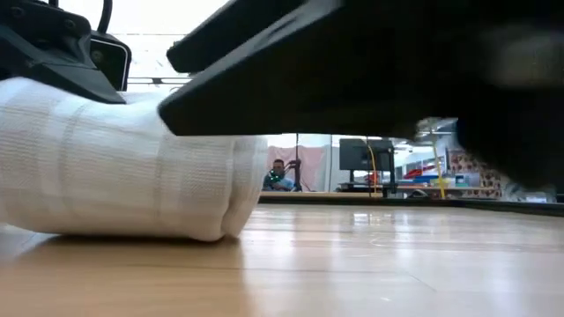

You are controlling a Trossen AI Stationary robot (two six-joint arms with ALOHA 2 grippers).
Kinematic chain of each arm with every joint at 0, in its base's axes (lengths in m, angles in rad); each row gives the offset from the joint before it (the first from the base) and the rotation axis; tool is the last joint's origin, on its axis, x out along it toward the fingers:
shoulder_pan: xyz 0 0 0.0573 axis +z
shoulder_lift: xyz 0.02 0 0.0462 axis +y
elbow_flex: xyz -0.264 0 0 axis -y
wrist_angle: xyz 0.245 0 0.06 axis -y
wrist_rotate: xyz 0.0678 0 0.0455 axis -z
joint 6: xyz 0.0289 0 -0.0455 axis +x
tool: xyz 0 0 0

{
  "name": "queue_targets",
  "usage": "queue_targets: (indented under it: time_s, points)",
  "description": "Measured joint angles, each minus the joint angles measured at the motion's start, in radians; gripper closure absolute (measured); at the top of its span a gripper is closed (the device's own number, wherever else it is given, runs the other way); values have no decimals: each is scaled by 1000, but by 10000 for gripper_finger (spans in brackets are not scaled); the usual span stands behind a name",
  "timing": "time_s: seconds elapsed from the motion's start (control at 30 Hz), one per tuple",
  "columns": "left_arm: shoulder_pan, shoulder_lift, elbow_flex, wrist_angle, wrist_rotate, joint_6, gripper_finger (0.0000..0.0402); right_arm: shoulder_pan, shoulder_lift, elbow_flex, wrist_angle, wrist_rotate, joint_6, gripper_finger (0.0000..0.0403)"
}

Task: Roll towel
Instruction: Roll the brown checkered towel

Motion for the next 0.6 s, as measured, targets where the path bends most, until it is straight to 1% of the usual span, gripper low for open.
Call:
queue_targets:
  time_s: [0.07,0.27,0.6]
  points:
    - [0,0,0,8,-11,17,370,16,2,0,-17,-22,28,124]
    - [0,0,0,20,-19,51,370,8,21,0,-17,45,63,124]
    - [0,0,0,25,-44,48,371,-53,22,0,-21,15,108,124]
